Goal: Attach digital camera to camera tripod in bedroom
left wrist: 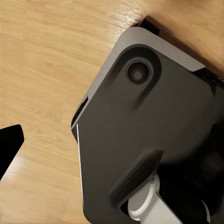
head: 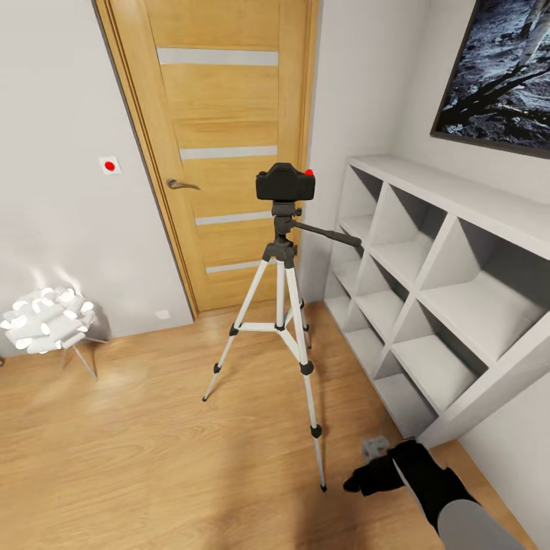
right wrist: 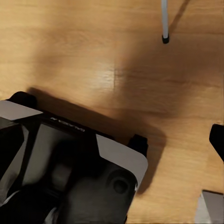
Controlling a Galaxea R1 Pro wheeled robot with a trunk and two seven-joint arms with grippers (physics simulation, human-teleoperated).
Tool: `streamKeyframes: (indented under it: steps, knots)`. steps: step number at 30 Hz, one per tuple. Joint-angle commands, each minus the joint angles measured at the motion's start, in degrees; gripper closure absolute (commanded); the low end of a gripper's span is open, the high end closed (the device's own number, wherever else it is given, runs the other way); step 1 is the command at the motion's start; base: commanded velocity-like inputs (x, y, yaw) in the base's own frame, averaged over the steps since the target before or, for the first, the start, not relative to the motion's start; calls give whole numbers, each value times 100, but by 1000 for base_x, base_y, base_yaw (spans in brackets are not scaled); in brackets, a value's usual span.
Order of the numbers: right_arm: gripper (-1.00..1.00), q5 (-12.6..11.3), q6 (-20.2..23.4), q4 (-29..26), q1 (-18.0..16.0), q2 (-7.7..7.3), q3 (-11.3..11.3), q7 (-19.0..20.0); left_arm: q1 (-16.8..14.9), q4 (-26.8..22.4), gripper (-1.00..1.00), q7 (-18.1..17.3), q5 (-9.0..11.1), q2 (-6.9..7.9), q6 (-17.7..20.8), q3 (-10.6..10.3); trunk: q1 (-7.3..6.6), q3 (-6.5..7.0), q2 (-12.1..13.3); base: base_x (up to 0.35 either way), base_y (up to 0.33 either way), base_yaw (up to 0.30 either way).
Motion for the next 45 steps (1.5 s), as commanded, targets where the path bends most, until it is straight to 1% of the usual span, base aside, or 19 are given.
streamKeyframes:
  steps: [1, 8, 9, 10, 14, 15, 17, 18, 21, 22, 23, 24, 25, 27, 31, 37, 39, 45]
  knots:
    - [-100, 53, -14, 99, -3, -10, -21, 40, -3, 0, -100, 16, 39, 0, 19, -48, 2, -9, -9, 0, 0, 0]
    - [-100, 54, -120, 707, -3, -103, -45, -11, 1, 1, -100, 16, 40, 0, 19, -48, 2, -9, -9, 0, 0, 0]
    - [-100, 52, -170, 963, -3, -121, -47, -20, 2, 4, -100, 16, 39, 0, 19, -48, 2, -9, -9, 0, 0, 0]
    - [-100, 53, -229, 1103, -3, -126, -48, -26, 2, 6, -100, 16, 41, 0, 20, -48, 2, -9, -9, 0, 0, 0]
    - [-100, 53, -416, 1437, -3, -130, -49, -75, 2, 7, -100, 16, 39, 0, 20, -48, 2, -9, -9, 0, 0, 0]
    - [-100, 44, -1385, 2748, -1, -138, -51, -604, 10, 8, -100, 15, 44, 0, 21, -48, 2, -9, -9, 0, 0, 0]
    - [-100, 36, -1560, 2935, 42, -140, -54, -706, 11, 8, -100, 16, 45, 0, 21, -48, 2, -9, -9, 0, 0, 0]
    - [-100, 12, -1709, 3048, 39, -171, -58, -773, 32, 7, -100, 16, 45, 0, 19, -48, 2, -9, -9, 0, 0, 0]
    - [-100, -101, -1954, 3095, 59, -220, -61, -802, 85, 3, -100, 11, 40, 0, 15, -48, 2, -9, -9, 0, 0, 0]
    - [-100, -675, -2485, 3132, 776, -263, -67, -1379, 123, 0, -100, 7, 19, 0, 17, -49, 2, -8, -9, 0, 0, 0]
    - [-100, -1070, -2530, 3135, 979, -263, -67, -1863, 125, 2, -100, 13, 12, 0, 16, -49, 2, -1, -9, 0, 0, -22]
    - [-100, -1238, -2542, 3135, 1059, -260, -67, -1977, 137, 5, -100, 14, 11, -1, 18, -48, 2, 6, -9, 0, 0, -11]
    - [-100, -1309, -2542, 3136, 1107, -257, -67, -2020, 147, 5, -100, 15, 11, -4, 19, -48, 2, 14, -9, 0, 0, -7]
    - [-100, -1376, -2540, 3136, 1153, -257, -67, -2061, 158, 7, -100, 15, 10, -6, 20, -50, 2, 31, -9, 0, 0, -5]
    - [-100, -1425, -2549, 3136, 1190, -257, -69, -2091, 166, 8, -100, 16, 10, -3, 23, -49, 2, 66, -9, 0, 0, -2]
    - [-100, -1444, -2584, 3136, 1359, -256, -67, -2103, 169, 8, -100, 16, 17, 5, 21, -49, 2, 121, -9, 0, 0, 0]
    - [-100, -1446, -2658, 3136, 1458, -256, -69, -2104, 169, 7, -100, 16, 18, 7, 21, -48, 2, 139, -9, 0, 0, 0]
    - [-100, -1450, -2888, 3140, 1559, -259, -74, -2137, 171, 6, -100, 16, 20, 17, 21, -48, 2, 195, -9, 0, 0, 0]
